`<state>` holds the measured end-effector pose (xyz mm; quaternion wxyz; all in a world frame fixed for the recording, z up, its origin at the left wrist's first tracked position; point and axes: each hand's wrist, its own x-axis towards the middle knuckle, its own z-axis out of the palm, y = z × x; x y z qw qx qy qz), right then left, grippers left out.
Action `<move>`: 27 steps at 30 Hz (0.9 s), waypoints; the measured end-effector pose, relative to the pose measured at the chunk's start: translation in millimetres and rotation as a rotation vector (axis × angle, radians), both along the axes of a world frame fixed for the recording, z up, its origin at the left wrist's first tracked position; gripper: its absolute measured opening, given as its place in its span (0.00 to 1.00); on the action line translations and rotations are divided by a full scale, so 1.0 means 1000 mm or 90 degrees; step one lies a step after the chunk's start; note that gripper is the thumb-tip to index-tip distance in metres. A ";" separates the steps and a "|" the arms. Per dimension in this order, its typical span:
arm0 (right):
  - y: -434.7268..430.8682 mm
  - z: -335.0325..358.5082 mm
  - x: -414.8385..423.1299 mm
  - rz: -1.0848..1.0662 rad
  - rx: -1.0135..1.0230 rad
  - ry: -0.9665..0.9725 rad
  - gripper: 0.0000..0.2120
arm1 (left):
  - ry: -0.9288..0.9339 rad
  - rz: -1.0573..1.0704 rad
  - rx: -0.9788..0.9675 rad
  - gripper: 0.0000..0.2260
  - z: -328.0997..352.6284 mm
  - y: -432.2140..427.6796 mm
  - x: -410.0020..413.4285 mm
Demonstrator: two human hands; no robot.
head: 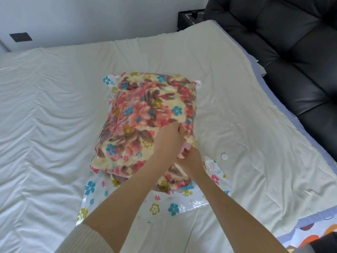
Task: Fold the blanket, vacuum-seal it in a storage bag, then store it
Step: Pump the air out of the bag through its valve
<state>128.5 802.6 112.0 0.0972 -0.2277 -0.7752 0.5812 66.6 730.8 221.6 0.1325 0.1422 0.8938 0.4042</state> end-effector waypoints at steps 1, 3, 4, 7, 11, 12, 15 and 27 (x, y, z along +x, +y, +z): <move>0.002 0.000 0.001 -0.002 -0.003 -0.001 0.14 | 0.058 -0.027 0.074 0.17 0.018 0.001 0.004; 0.003 0.002 0.002 -0.005 0.014 -0.007 0.21 | 0.175 -0.024 0.212 0.20 0.051 -0.002 0.010; 0.002 0.001 0.002 -0.007 0.017 -0.008 0.23 | 0.221 -0.035 0.238 0.20 0.055 -0.006 0.012; 0.002 -0.002 0.000 0.000 0.021 -0.011 0.14 | 0.152 -0.131 0.020 0.15 0.017 -0.014 0.004; -0.001 -0.002 -0.002 -0.001 0.014 0.004 0.12 | 0.065 -0.093 -0.036 0.16 -0.002 -0.018 0.001; -0.001 -0.001 -0.002 -0.004 0.006 0.005 0.10 | 0.143 -0.074 0.056 0.18 0.013 -0.016 0.004; 0.004 0.000 -0.002 0.028 -0.040 -0.004 0.11 | 0.319 -0.050 0.241 0.19 0.063 -0.014 0.021; 0.004 0.000 -0.003 0.007 0.012 0.017 0.12 | 0.364 -0.042 0.164 0.23 0.043 -0.011 0.006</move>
